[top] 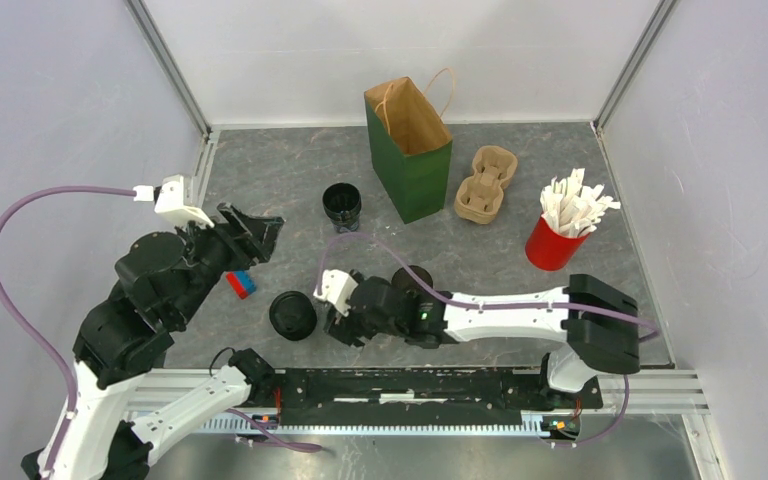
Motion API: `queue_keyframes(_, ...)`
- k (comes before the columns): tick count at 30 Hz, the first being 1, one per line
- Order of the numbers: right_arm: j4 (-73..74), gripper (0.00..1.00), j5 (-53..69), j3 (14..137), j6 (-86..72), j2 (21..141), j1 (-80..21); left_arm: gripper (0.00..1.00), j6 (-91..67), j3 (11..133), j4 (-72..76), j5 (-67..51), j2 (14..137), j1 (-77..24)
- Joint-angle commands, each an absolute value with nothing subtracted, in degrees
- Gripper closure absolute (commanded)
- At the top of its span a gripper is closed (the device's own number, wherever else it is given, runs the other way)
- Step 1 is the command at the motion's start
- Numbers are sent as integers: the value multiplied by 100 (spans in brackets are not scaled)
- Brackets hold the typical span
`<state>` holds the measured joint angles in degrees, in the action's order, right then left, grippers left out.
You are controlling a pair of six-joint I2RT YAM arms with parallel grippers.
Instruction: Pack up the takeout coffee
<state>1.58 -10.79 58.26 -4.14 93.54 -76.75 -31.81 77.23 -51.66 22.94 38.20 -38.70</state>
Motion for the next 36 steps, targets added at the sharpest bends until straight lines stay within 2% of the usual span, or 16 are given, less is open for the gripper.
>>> queue_keyframes(1,521,14,-1384,5747,-337,8759,-7364,28,-3103,7576,-4982,2066,3986,-3852)
queue_keyframes(16,1048,13,-1330,4866,-255,7581,-6055,29,-3953,6032,-3820,388,4806,-3850)
queue_keyframes(25,1187,12,-1236,4826,-161,7473,-5866,30,-4413,5373,-2991,-680,5115,-3485)
queue_keyframes(36,589,12,-1191,4342,-103,6902,-5862,30,-4447,5115,-2771,-1137,5094,-3164)
